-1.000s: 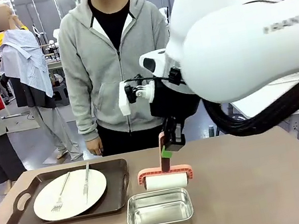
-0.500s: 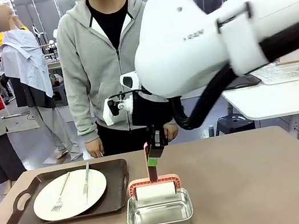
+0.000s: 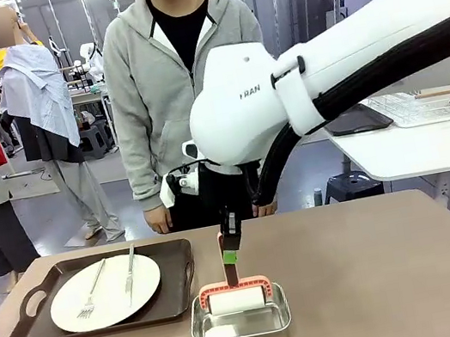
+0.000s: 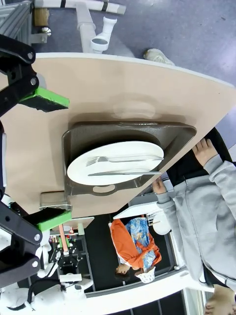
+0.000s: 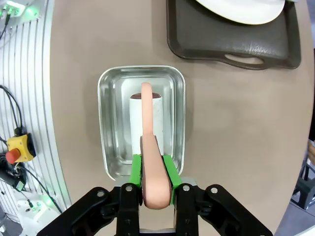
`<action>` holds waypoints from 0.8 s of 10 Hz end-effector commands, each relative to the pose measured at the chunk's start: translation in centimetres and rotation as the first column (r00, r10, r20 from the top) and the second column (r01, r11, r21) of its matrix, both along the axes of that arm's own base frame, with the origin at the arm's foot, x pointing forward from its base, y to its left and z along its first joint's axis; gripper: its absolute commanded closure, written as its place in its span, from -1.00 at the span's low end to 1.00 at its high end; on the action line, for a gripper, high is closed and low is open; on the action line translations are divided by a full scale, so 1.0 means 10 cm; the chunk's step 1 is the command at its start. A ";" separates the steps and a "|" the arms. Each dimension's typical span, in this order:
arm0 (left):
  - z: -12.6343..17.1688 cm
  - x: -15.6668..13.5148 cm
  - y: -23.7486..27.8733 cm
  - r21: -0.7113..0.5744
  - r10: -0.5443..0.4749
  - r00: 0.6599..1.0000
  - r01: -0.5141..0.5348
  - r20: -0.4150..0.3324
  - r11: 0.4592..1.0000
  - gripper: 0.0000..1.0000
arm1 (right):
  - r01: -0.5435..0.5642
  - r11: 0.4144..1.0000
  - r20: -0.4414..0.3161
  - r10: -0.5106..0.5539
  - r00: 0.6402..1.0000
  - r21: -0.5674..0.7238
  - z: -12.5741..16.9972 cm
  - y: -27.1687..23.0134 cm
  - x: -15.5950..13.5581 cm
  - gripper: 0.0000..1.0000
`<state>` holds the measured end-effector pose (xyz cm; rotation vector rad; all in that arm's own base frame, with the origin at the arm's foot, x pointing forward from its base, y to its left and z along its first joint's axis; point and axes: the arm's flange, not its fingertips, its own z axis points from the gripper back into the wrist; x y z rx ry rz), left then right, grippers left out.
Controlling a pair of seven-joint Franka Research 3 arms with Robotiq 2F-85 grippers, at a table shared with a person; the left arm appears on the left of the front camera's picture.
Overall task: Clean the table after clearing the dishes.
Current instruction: Place the Lint Roller back on top of the Airtight Container.
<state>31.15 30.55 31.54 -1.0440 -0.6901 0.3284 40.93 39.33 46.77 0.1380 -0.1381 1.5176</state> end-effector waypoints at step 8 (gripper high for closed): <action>0.00 -0.03 0.02 0.003 -0.002 1.000 0.002 -0.003 1.000 -1.00 | 0.007 1.000 0.028 -0.008 1.000 0.017 -0.55 0.11 0.54 0.47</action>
